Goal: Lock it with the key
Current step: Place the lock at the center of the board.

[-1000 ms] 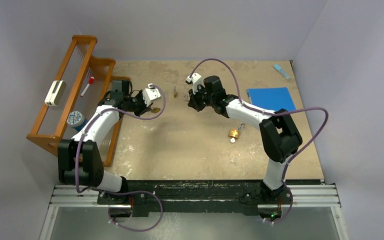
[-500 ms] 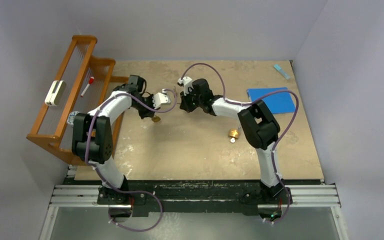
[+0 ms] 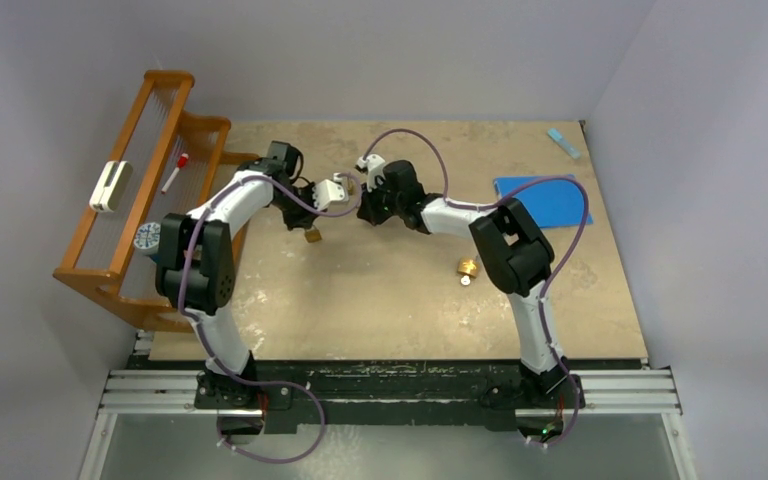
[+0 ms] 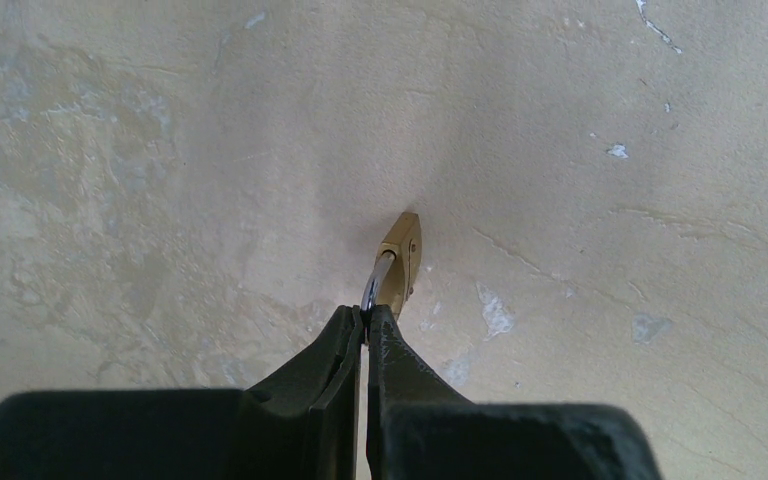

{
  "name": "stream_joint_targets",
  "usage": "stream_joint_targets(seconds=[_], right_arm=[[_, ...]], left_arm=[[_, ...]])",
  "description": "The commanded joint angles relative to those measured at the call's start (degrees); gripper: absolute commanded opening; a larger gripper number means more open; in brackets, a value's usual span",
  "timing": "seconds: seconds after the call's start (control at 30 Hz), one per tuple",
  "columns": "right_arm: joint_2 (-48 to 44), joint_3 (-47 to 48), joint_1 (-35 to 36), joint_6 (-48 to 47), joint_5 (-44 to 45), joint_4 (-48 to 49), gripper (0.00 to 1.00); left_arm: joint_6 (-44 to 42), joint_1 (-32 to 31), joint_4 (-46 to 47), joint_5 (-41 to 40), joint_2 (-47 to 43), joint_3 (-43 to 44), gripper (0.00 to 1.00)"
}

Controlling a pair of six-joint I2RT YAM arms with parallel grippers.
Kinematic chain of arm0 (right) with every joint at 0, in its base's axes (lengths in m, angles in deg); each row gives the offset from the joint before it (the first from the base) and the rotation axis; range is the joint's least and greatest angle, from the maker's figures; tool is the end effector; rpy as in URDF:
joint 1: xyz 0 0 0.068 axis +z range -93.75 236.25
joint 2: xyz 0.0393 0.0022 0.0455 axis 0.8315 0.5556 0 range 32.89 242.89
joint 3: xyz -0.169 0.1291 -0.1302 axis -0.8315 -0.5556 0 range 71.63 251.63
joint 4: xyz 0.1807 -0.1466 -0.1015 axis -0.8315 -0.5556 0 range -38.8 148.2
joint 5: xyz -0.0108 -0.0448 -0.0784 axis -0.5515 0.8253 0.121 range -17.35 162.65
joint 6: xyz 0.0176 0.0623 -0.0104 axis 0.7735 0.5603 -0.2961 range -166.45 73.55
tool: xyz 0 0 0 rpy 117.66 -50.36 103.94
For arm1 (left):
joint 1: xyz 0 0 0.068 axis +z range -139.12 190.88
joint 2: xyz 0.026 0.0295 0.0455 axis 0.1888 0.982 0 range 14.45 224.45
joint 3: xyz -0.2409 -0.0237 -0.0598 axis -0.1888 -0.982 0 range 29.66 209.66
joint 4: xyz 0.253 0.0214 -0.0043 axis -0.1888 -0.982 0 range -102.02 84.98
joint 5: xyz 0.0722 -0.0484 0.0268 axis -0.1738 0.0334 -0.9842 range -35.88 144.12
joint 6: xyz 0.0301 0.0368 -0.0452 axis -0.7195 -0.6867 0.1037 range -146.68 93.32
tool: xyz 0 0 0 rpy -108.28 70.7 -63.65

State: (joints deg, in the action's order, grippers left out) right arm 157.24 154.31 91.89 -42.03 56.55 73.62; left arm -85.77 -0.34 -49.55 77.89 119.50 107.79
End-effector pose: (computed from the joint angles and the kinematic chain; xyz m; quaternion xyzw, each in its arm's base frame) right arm 0.3841 0.2930 0.1440 -0.2975 0.7900 0.2907 0.4505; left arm 0.3484 -0.0903 0.1762 0.5832 0.7705 -0.1218 0.2266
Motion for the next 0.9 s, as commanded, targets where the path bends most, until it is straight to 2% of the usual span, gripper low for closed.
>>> stream_joint_targets(seconds=[0.0,0.07,0.23,0.3,0.57,0.7,0.77,0.83,0.87], right_arm=[[0.2,-0.8,0.1,3.0,0.2,4.6,0.0],[0.6,-0.8,0.1,3.8,0.2,4.8,0.02],[0.9,-2.3,0.1,6.3,0.0,6.2,0.11],[0.8,-3.5,0.1,7.2,-0.1,7.4,0.14],[-0.2,-7.1,0.1,7.9,1.2,8.2,0.28],[-1.1,-8.7,0.1,7.9,0.9,8.6,0.37],[-1.4,-9.4,0.0,9.0,-1.4,8.8,0.48],[-2.2,-10.4,-0.1,10.1,-1.5,10.2,0.72],[-2.8,-11.0,-0.1,10.1,-1.1,11.0,0.82]], left_arm=[[0.6,-0.7,-0.5,0.7,1.7,2.2,0.0],[0.8,-0.9,-1.0,0.9,1.9,2.8,0.02],[0.7,-1.3,-1.3,0.7,1.3,2.3,0.27],[1.2,-1.5,-0.4,0.4,1.0,1.7,0.34],[7.0,-1.8,10.5,-2.9,0.7,-0.1,0.41],[11.4,-1.9,14.8,-3.1,0.4,0.5,0.53],[15.5,-1.9,19.7,-5.0,-0.2,-0.3,0.58],[20.4,-1.8,25.2,-7.4,-0.9,-1.2,0.67],[23.2,-1.8,28.4,-8.4,-1.5,-1.7,0.77]])
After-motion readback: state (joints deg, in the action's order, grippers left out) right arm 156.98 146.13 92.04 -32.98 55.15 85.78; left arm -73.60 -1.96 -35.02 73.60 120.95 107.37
